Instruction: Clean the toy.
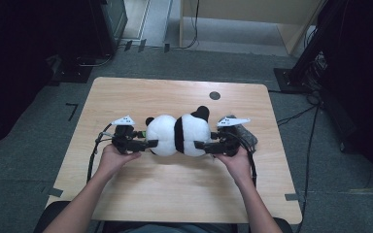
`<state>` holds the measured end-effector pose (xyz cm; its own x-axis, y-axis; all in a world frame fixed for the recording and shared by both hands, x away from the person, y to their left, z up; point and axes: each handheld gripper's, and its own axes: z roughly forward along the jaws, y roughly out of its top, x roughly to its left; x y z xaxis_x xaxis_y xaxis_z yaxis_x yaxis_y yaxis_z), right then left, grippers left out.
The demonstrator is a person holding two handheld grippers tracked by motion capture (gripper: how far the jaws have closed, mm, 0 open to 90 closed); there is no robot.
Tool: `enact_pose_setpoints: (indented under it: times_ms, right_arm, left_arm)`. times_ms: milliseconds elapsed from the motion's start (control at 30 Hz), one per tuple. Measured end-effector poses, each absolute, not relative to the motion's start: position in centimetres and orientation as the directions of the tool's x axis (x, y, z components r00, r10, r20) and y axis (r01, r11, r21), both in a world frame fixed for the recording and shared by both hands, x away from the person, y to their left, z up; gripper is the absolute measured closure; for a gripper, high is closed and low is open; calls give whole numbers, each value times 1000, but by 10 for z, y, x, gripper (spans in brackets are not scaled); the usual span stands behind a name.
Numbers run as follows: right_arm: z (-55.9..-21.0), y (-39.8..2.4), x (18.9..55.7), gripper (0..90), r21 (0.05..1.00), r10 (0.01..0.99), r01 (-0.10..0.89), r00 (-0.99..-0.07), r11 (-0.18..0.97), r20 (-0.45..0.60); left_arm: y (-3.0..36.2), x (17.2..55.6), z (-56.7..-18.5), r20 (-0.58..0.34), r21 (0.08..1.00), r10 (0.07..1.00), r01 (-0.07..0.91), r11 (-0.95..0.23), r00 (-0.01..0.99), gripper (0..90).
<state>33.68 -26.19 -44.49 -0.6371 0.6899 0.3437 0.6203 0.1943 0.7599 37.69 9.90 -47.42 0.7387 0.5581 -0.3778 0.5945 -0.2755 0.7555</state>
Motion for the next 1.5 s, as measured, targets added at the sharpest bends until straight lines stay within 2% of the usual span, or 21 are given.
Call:
enact_pose_setpoints:
  times_ms: [100, 333, 433, 633, 733, 900, 1200, 1500]
  right_arm:
    - [-450, -262, 341, 217, 792, 694, 587, -641, 168, 328]
    - [-453, -258, 349, 201, 838, 711, 517, -654, 172, 257]
    - [-456, -258, 353, 170, 862, 717, 480, -657, 163, 231]
    - [-451, -259, 356, 172, 885, 732, 425, -662, 191, 160]
    - [-444, -257, 352, 203, 886, 735, 402, -669, 231, 111]
    - [-436, -256, 348, 230, 878, 751, 395, -657, 271, 64]
    - [-435, -271, 351, 252, 868, 765, 433, -636, 242, 104]
    - [-432, -296, 352, 256, 870, 809, 443, -580, 214, 96]
  left_arm:
    - [101, 381, -476, -381, 766, 574, 595, -243, 725, 280]
    - [101, 386, -478, -329, 799, 599, 554, -235, 730, 273]
    - [102, 392, -479, -338, 802, 596, 554, -222, 728, 263]
    - [104, 396, -475, -346, 800, 583, 555, -226, 736, 262]
    - [106, 396, -474, -342, 802, 587, 554, -225, 734, 262]
    - [108, 392, -468, -327, 806, 596, 546, -228, 733, 264]
    - [106, 388, -463, -320, 811, 586, 535, -237, 744, 263]
    - [102, 389, -467, -312, 812, 594, 533, -238, 741, 262]
